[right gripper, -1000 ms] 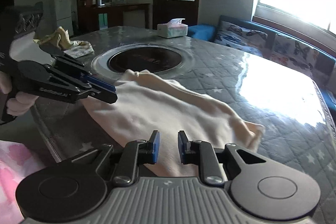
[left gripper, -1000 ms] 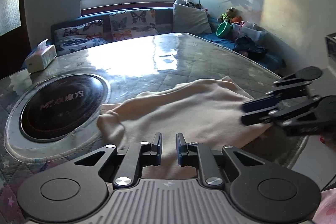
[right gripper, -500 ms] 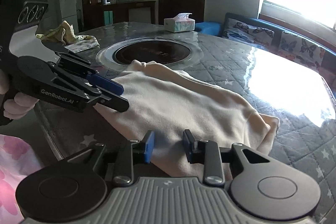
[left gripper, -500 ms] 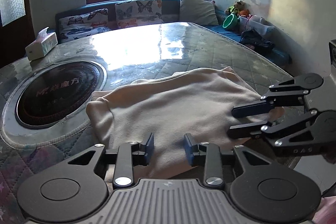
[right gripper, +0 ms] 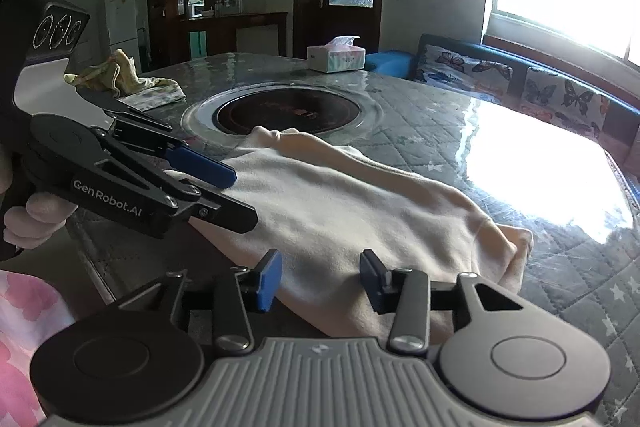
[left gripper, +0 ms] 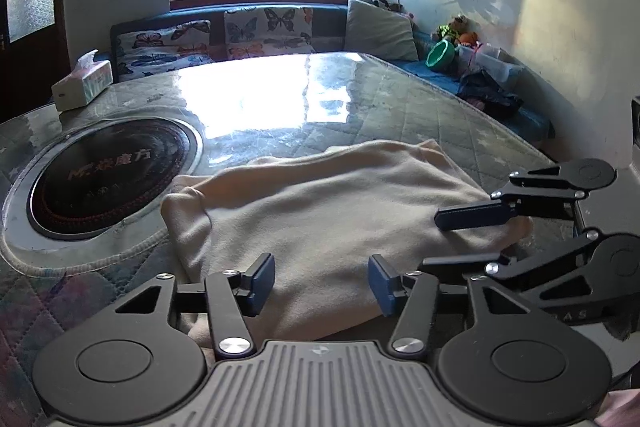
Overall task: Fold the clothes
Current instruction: 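Open both grippers and release the folded sweatshirt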
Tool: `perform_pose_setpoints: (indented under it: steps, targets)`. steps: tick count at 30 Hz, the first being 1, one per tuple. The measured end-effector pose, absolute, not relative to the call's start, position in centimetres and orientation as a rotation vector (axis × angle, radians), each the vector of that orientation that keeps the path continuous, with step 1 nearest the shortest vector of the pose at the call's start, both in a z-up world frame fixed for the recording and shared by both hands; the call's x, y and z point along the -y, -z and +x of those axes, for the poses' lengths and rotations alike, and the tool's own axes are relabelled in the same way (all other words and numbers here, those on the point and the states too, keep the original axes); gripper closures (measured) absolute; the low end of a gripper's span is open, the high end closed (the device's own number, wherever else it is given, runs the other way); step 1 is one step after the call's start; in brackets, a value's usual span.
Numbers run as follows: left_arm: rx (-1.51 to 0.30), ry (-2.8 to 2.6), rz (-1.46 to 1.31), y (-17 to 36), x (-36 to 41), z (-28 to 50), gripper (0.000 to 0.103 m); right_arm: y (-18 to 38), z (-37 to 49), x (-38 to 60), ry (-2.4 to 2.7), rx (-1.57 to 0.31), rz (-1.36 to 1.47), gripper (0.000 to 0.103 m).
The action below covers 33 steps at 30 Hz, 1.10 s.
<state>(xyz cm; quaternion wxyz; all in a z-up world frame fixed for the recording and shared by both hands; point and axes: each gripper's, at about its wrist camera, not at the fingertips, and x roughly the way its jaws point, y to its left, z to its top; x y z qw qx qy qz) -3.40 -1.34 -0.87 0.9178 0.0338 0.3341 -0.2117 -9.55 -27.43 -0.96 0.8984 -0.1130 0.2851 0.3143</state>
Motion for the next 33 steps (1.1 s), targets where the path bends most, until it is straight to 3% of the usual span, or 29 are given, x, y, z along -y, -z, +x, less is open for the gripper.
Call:
perform_pose_setpoints:
  steps: [9,11,17,33]
  targets:
    - [-0.675,0.439,0.048,0.4,0.5,-3.1,0.044,0.3,-10.0,27.3,-0.653,-0.566,-0.222,0.04]
    - [-0.668,0.439,0.031,0.1,0.1,-3.0,0.041,0.0,-9.9,27.4,-0.661,-0.555,-0.212,0.021]
    - [-0.661,0.437,0.007,0.3,-0.7,-2.4,0.033,-0.6,-8.3,27.6,-0.676,-0.556,-0.14,0.0]
    - [-0.599,0.502,0.031,0.3,0.0,-3.4,0.037,-0.3,0.8,27.2,-0.602,-0.722,-0.076,0.0]
